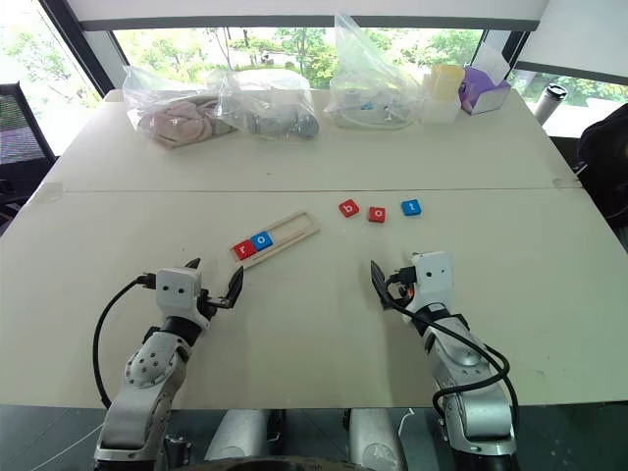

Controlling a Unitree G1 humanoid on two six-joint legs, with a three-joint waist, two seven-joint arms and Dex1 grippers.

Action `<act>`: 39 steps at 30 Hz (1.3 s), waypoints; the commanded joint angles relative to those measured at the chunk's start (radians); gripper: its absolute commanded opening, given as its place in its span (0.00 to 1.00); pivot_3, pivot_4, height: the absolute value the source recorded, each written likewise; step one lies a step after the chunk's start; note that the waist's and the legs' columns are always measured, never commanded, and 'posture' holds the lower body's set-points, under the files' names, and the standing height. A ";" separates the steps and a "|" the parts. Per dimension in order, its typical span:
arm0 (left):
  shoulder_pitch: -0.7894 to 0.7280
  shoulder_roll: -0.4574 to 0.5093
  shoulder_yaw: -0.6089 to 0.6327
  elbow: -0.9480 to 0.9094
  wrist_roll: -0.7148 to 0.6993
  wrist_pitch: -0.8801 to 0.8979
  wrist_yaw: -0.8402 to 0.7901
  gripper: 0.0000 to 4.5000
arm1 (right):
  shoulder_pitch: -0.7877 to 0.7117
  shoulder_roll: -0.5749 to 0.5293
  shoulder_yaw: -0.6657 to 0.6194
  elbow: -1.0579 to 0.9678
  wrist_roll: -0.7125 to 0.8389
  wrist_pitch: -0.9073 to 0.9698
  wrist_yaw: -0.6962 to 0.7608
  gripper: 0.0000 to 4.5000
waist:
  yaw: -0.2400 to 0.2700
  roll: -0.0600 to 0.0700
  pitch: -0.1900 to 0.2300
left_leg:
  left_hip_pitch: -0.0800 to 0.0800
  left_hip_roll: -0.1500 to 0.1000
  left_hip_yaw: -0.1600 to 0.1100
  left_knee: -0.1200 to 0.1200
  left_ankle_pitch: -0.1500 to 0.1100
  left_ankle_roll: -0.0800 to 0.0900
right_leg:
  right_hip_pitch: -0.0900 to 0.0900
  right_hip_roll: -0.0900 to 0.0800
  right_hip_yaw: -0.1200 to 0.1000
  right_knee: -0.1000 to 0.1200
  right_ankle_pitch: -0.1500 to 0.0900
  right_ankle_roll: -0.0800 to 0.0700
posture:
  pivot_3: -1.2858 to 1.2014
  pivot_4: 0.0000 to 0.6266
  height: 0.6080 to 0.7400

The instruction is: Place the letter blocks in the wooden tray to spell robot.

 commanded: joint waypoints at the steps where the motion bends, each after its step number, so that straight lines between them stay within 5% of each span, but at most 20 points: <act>1: 0.012 0.010 0.020 -0.035 -0.013 -0.032 -0.012 1.00 | -0.002 -0.013 0.007 -0.007 -0.001 -0.040 0.022 0.99 | 0.000 0.000 0.000 | 0.000 0.000 0.000 0.000 0.000 0.000 | 0.000 0.000 0.000 0.000 0.000 0.000 | 0.52 0.24 1.00; 10: -0.008 0.076 0.031 -0.031 -0.055 -0.037 -0.105 1.00 | -0.026 -0.033 0.034 0.009 -0.007 -0.063 0.074 0.99 | 0.001 0.000 0.000 | 0.000 0.000 0.000 0.002 0.000 0.000 | 0.001 0.000 0.000 0.000 0.000 0.000 | 0.52 0.24 1.00; 20: -0.152 0.283 0.086 0.017 -0.211 0.027 -0.359 1.00 | -0.108 -0.217 -0.001 -0.050 0.157 0.051 0.299 0.99 | 0.001 0.000 0.000 | 0.001 0.000 0.000 0.007 0.000 0.000 | 0.002 0.000 0.000 0.005 0.000 0.000 | 0.52 0.24 1.00; 27: -0.493 0.514 0.034 0.410 -0.291 0.009 -0.819 1.00 | -0.202 -0.381 -0.013 -0.107 0.285 0.147 0.464 0.99 | 0.004 -0.002 0.002 | 0.001 0.000 -0.002 0.014 0.000 0.000 | 0.001 0.000 -0.001 0.013 0.000 0.000 | 0.52 0.24 1.00; 39: -0.778 0.444 -0.098 0.880 -0.141 -0.211 -1.008 1.00 | -0.194 -0.361 -0.005 -0.154 0.272 0.143 0.381 0.99 | 0.005 -0.003 0.002 | 0.000 0.000 0.000 0.014 0.000 0.000 | 0.001 0.001 -0.001 0.014 -0.001 0.002 | 0.52 0.24 1.00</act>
